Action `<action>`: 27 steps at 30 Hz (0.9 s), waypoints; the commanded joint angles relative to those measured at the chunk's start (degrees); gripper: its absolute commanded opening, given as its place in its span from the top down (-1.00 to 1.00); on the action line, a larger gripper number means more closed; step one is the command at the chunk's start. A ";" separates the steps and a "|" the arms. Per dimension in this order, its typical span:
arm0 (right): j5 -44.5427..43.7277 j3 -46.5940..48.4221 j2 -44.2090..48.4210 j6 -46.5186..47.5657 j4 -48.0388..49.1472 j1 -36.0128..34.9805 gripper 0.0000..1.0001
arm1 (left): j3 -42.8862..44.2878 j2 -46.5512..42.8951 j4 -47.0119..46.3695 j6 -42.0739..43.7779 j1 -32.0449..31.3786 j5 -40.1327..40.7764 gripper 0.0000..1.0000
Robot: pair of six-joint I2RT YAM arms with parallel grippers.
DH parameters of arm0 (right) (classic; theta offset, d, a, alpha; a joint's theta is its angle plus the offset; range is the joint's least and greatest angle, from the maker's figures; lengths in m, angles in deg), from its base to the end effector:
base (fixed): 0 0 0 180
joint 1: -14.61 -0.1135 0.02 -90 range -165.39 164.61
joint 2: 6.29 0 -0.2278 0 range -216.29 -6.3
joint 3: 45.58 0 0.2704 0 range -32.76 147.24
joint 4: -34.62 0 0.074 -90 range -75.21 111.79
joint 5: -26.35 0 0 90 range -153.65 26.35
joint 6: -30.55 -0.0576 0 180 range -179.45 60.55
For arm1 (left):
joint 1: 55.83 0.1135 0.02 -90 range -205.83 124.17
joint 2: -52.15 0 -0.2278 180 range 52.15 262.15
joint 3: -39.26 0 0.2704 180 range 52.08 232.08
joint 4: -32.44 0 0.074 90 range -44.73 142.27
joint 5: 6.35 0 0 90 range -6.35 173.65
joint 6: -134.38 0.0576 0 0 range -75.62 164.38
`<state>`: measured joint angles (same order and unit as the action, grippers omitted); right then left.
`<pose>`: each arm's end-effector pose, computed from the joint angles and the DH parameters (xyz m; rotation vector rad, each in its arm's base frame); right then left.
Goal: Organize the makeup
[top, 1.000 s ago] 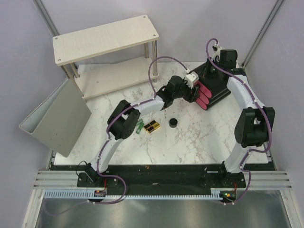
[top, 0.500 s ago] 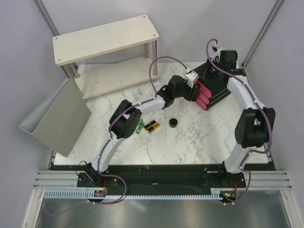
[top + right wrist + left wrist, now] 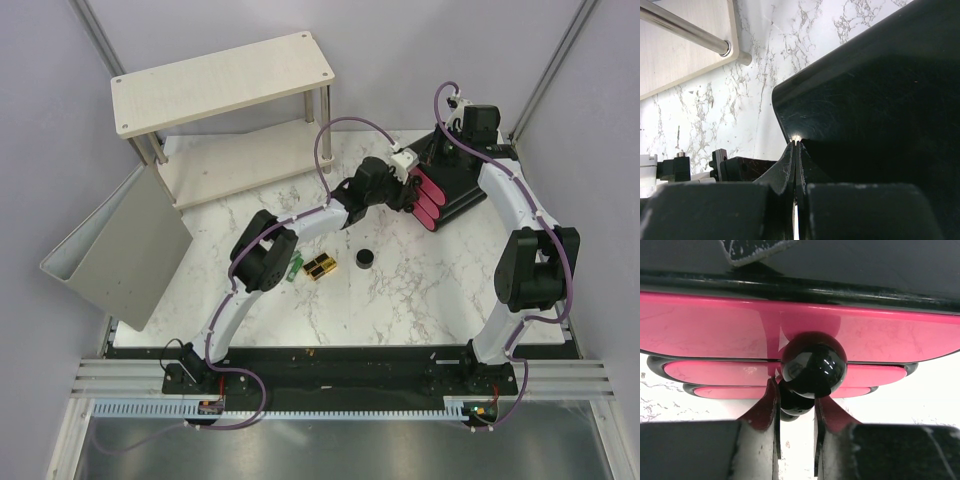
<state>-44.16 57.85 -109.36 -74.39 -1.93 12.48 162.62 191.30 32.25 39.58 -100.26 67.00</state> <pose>0.4444 0.0358 0.2613 0.0550 2.2120 0.5404 0.4004 -0.4157 0.1542 0.8468 1.7245 -0.8577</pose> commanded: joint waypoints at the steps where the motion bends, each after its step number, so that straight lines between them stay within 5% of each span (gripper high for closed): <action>1: -2.52 -3.86 -2.93 1.32 -12.75 -0.07 1.00 | 1.96 -1.34 1.41 1.46 -0.22 0.38 0.97; 27: -2.00 -2.89 -4.77 0.88 -12.40 -0.07 1.00 | -23.17 -22.34 11.08 9.55 -0.31 5.04 0.97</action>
<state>-44.05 57.87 -109.43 -74.50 -1.95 12.48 142.21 173.34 42.20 46.07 -100.30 70.54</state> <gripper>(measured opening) 0.006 0.346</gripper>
